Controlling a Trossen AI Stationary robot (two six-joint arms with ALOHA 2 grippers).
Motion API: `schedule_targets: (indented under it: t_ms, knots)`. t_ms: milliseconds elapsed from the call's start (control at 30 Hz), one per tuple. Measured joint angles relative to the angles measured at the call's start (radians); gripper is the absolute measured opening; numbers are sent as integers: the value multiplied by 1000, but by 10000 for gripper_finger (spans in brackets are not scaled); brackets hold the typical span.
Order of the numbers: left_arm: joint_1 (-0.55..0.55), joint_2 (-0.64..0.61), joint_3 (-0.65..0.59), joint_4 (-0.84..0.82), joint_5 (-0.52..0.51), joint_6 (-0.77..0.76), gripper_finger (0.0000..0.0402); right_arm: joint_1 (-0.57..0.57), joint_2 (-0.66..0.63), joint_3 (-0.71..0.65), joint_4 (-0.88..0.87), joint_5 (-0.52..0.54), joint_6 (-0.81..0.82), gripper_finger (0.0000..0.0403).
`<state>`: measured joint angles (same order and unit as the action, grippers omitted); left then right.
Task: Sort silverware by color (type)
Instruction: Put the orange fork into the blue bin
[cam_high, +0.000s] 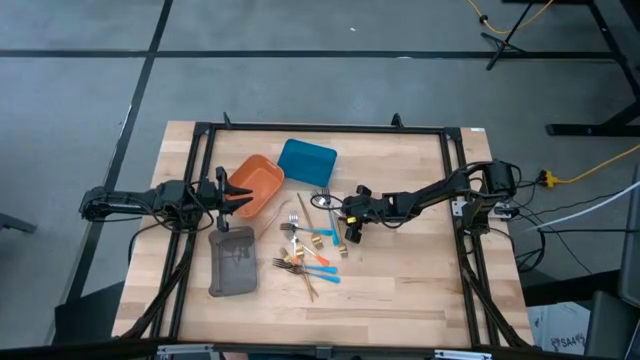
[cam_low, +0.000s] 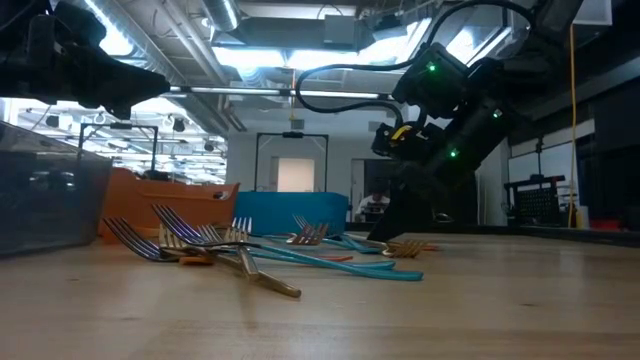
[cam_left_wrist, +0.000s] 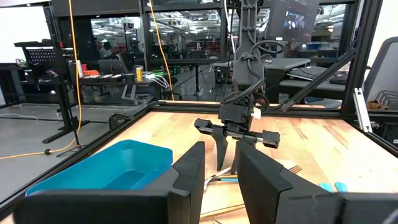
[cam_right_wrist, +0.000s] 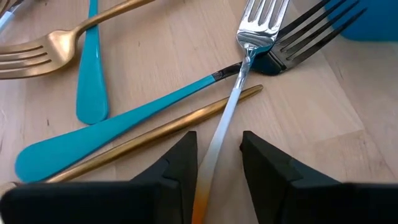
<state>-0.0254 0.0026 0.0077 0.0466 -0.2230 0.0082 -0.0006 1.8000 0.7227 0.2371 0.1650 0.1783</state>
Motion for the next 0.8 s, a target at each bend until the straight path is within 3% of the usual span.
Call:
schedule_targets:
  t_ms: [800]
  knots:
    - [0,0,0,0,0,0,84,0,0,-1,0,5,0,40]
